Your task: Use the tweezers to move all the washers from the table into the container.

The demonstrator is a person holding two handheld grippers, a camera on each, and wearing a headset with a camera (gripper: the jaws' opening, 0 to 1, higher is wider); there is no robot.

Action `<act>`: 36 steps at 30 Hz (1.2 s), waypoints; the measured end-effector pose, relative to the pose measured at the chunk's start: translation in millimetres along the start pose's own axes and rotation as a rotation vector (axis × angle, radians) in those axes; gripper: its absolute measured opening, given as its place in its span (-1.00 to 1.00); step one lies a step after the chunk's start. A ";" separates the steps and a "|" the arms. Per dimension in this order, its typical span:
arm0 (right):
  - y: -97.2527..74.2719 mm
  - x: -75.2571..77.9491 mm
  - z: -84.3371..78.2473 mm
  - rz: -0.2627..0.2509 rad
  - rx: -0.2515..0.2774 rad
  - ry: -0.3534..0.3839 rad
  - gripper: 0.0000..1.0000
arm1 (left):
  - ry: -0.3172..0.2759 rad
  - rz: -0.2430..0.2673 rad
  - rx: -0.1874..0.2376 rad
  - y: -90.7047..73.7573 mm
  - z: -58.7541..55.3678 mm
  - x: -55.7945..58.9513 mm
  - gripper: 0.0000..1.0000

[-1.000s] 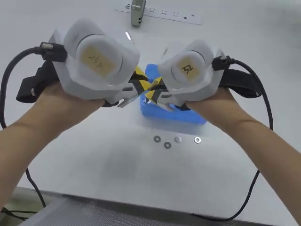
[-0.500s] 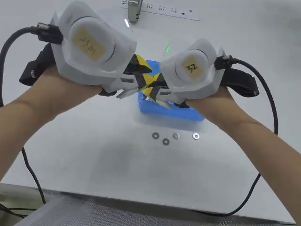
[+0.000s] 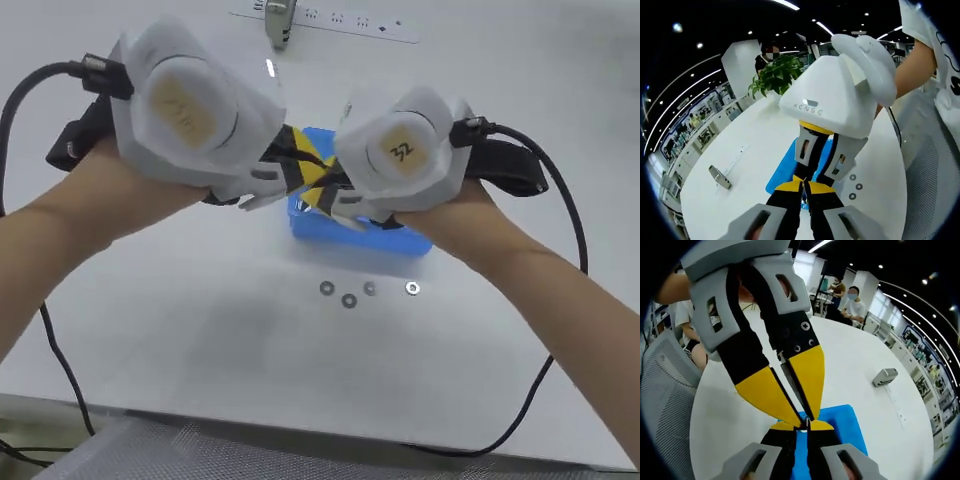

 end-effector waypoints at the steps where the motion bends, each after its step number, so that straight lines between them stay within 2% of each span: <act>1: 0.2 0.0 1.4 0.005 0.002 -0.008 -0.94 | 0.002 -0.026 -0.011 0.9 -1.6 1.8 -0.93; 3: 0.6 -1.2 2.9 0.018 0.006 -0.030 -0.94 | 0.004 -0.033 -0.014 1.6 -2.2 0.9 -0.89; 5: 1.1 -4.2 5.5 0.028 0.009 -0.056 -0.94 | 0.040 -0.034 -0.030 1.9 -3.3 -2.8 -0.93; 7: 1.1 -5.6 6.9 0.032 0.009 -0.069 -0.94 | 0.044 -0.048 -0.030 1.9 -2.8 -4.6 -0.96; 13: 3.9 -4.3 6.7 0.039 0.013 -0.072 -0.94 | 0.052 -0.091 -0.049 1.1 -6.0 -4.3 -1.00; 16: 3.7 -4.3 7.1 0.019 0.017 -0.055 -0.91 | 0.031 -0.095 -0.037 2.4 -6.7 -2.2 -1.00; 17: 3.4 -4.4 6.7 0.011 0.017 -0.051 -0.91 | 0.020 -0.073 -0.023 2.6 -5.7 -3.2 -1.00; 21: 1.5 -5.0 4.3 -0.029 0.030 -0.019 -0.89 | -0.005 -0.055 -0.007 2.1 -5.3 -2.8 -1.00; 27: -8.7 -4.6 5.4 -0.065 0.056 0.042 -0.90 | -0.020 -0.054 0.014 -5.2 4.2 1.0 -1.00; 32: -21.6 -0.7 9.8 -0.108 0.076 0.055 -0.91 | -0.036 -0.023 0.040 -11.9 16.5 2.5 -1.00; 36: -35.4 3.0 16.3 -0.132 0.107 0.078 -0.91 | -0.068 -0.014 0.081 -20.1 25.6 4.8 -0.90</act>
Point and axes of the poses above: the centre of the closed fingertips' face, and the gripper's own axes: y roughly forward along the fingers, x roughly to its right, z roughly out of its top, the point moved 3 cm from there along -y, roughly backward along the fingers, and after that the axes turned 10 degrees about -z, right-handed, at the moved point
